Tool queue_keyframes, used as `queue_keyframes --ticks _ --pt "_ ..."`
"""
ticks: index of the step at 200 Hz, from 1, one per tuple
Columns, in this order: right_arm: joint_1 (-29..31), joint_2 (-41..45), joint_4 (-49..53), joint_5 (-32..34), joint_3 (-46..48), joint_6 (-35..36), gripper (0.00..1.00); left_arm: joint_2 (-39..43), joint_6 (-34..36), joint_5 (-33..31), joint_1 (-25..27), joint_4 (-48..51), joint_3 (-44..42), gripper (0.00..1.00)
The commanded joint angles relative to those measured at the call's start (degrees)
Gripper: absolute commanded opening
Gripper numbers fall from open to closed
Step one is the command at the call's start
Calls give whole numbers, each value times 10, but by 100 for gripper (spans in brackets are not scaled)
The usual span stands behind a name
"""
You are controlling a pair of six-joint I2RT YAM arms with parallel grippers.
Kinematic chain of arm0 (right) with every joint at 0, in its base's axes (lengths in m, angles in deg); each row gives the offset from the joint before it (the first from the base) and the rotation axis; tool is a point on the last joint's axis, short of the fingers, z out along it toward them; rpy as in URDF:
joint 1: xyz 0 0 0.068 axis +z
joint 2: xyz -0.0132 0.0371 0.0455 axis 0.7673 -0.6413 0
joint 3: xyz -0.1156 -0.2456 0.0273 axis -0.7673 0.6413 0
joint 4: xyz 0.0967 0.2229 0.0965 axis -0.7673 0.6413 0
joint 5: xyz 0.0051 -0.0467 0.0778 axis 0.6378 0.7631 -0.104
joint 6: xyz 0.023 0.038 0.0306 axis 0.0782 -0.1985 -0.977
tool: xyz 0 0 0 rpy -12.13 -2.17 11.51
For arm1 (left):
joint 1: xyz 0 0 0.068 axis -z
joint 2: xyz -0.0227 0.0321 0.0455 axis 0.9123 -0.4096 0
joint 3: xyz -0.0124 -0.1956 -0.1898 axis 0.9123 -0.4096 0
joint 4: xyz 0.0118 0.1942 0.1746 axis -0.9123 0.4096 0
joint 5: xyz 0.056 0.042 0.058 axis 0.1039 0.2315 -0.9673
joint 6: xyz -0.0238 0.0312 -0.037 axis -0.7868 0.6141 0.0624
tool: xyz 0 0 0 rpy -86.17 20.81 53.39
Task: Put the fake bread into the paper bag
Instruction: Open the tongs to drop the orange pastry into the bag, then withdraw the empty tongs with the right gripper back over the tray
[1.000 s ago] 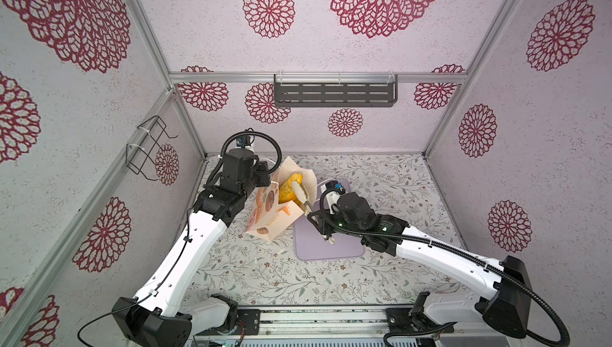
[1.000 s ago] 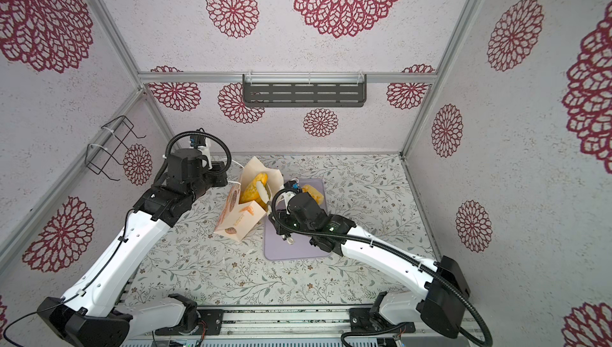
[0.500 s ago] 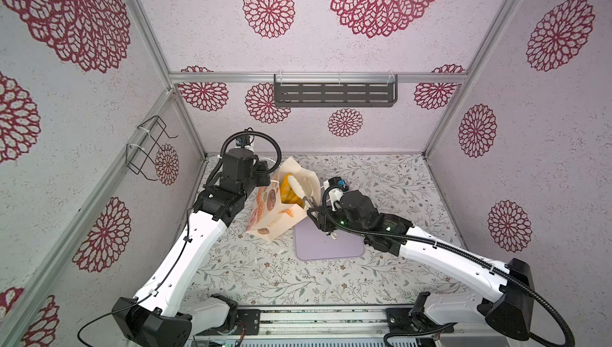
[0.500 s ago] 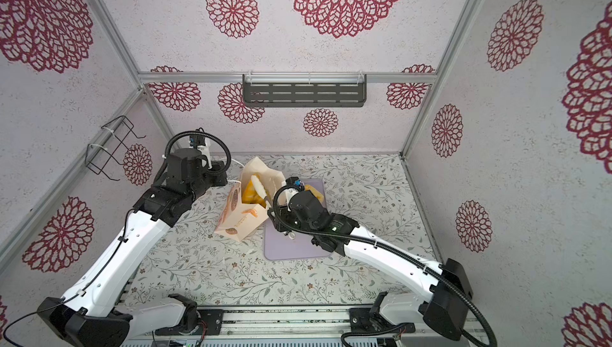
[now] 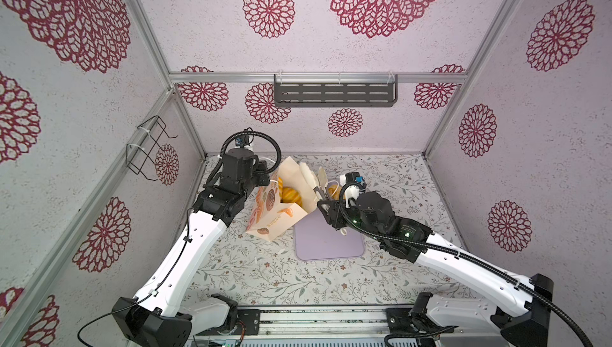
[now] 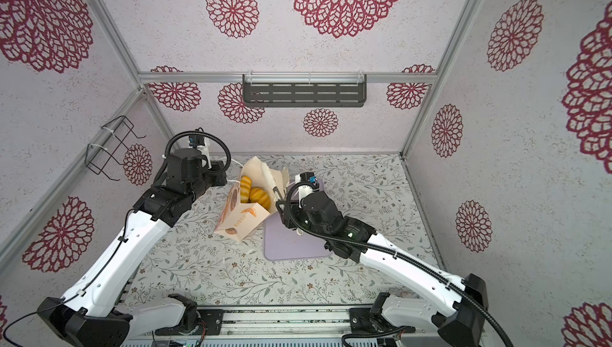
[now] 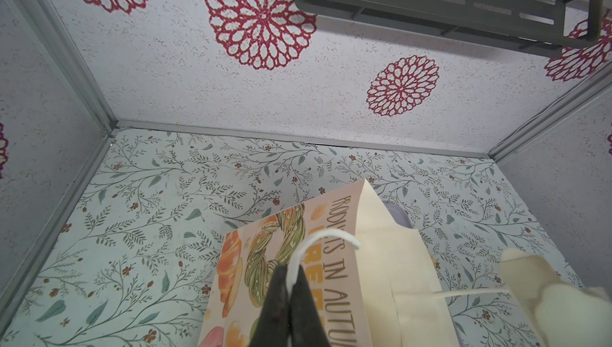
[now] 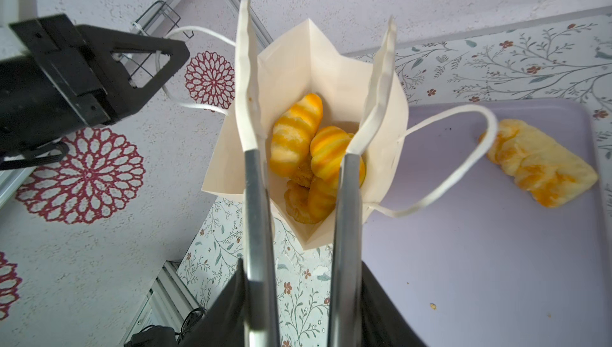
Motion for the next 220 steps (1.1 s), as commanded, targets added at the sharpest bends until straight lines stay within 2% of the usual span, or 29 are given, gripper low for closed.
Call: queue_keyframes --ticks 1,19,55,77,185,220 --pt "-15 42 9 49 -6 -6 47 2 6 -8 -5 -5 -3 0" --pt "-37 61 40 58 2 -22 47 3 5 -8 -6 -5 -3 0" --pt "-109 92 50 -3 37 -58 47 3 6 -8 -6 -4 -2 0" --pt "-128 97 66 -7 42 -57 47 2 5 -8 -6 -3 -3 0" --pt "-198 38 181 -58 -26 11 48 11 6 -8 -6 -4 -1 0" --pt "-216 8 226 -57 -53 49 52 13 6 -8 -7 -5 -3 0"
